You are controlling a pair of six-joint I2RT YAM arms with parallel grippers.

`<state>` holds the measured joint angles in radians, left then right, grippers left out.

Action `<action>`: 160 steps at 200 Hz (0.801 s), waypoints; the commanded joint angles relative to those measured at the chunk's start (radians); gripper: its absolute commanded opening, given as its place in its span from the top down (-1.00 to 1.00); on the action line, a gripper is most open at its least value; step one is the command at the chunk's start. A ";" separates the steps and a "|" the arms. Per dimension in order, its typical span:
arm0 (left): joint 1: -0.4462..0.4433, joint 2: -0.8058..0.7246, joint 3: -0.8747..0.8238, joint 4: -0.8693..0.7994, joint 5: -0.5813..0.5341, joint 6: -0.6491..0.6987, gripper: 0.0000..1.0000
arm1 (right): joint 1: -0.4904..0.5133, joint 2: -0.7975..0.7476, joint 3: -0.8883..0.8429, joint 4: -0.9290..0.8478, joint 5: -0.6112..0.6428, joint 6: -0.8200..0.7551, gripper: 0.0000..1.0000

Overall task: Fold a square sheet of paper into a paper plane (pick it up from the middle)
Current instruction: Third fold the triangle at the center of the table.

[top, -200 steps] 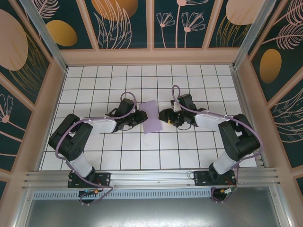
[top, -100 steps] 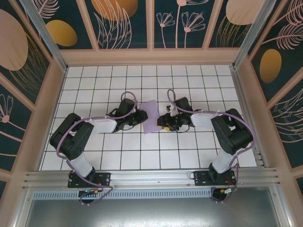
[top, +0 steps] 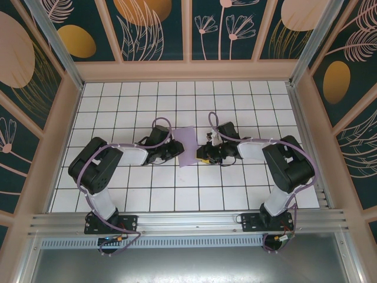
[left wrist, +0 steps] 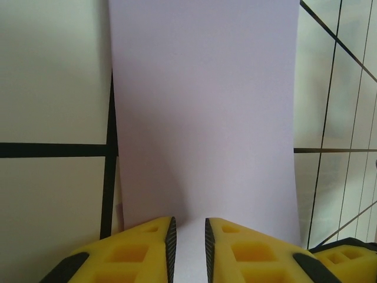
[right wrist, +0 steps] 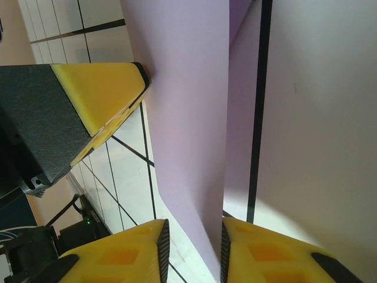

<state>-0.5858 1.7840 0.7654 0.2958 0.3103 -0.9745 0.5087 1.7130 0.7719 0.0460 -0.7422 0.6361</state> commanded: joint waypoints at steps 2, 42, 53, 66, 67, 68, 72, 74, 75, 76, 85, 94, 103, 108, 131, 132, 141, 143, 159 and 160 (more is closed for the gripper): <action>-0.005 0.023 0.015 0.007 0.003 -0.006 0.53 | 0.002 -0.034 -0.014 -0.002 -0.005 0.013 0.43; -0.005 0.032 0.015 -0.012 -0.005 0.002 0.56 | 0.002 -0.034 -0.004 -0.027 0.024 0.026 0.62; -0.006 0.035 0.015 -0.018 -0.007 0.002 0.56 | 0.002 -0.026 0.012 -0.059 0.056 0.022 0.68; -0.007 0.041 0.018 -0.027 -0.010 0.002 0.56 | 0.003 -0.024 0.020 -0.070 0.067 0.022 0.74; -0.007 0.041 0.019 -0.028 -0.010 0.002 0.56 | 0.004 -0.025 0.020 -0.070 0.067 0.022 0.74; -0.006 0.042 0.019 -0.029 -0.011 0.002 0.56 | 0.004 -0.025 0.020 -0.069 0.067 0.022 0.74; -0.006 0.043 0.021 -0.033 -0.013 0.001 0.57 | 0.004 -0.024 0.021 -0.066 0.066 0.025 0.75; -0.006 0.043 0.021 -0.035 -0.013 0.002 0.57 | 0.004 -0.025 0.022 -0.066 0.066 0.026 0.76; -0.007 0.044 0.022 -0.036 -0.013 0.003 0.57 | 0.005 -0.025 0.022 -0.066 0.066 0.026 0.77; -0.007 0.045 0.022 -0.038 -0.014 0.003 0.57 | 0.005 -0.026 0.023 -0.065 0.066 0.027 0.77; -0.007 0.050 0.023 -0.043 -0.015 0.003 0.59 | 0.009 -0.025 0.032 -0.065 0.065 0.032 0.81; -0.006 0.053 0.026 -0.051 -0.016 0.003 0.60 | 0.016 -0.024 0.042 -0.064 0.065 0.037 0.84; -0.007 0.056 0.032 -0.064 -0.021 0.006 0.61 | 0.025 -0.021 0.055 -0.057 0.063 0.046 0.85; -0.007 0.057 0.034 -0.072 -0.024 0.008 0.62 | 0.031 -0.016 0.064 -0.052 0.061 0.051 0.86; -0.007 0.048 0.041 -0.082 -0.028 0.012 0.64 | 0.063 0.009 0.102 -0.028 0.053 0.077 0.88; -0.007 0.048 0.040 -0.083 -0.028 0.011 0.64 | 0.065 0.011 0.103 -0.028 0.052 0.078 0.88; -0.006 0.038 0.046 -0.088 -0.029 0.016 0.64 | 0.072 0.025 0.120 -0.024 0.054 0.086 0.88; -0.006 0.036 0.047 -0.089 -0.030 0.017 0.64 | 0.073 0.028 0.122 -0.023 0.056 0.087 0.89; -0.005 0.003 0.061 -0.093 -0.032 0.031 0.61 | 0.080 0.050 0.140 -0.008 0.059 0.104 0.89; -0.005 0.000 0.063 -0.092 -0.033 0.032 0.61 | 0.081 0.050 0.140 -0.007 0.059 0.105 0.89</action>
<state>-0.5858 1.8015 0.7959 0.2428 0.3027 -0.9714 0.5735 1.7229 0.8707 0.0067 -0.6853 0.6998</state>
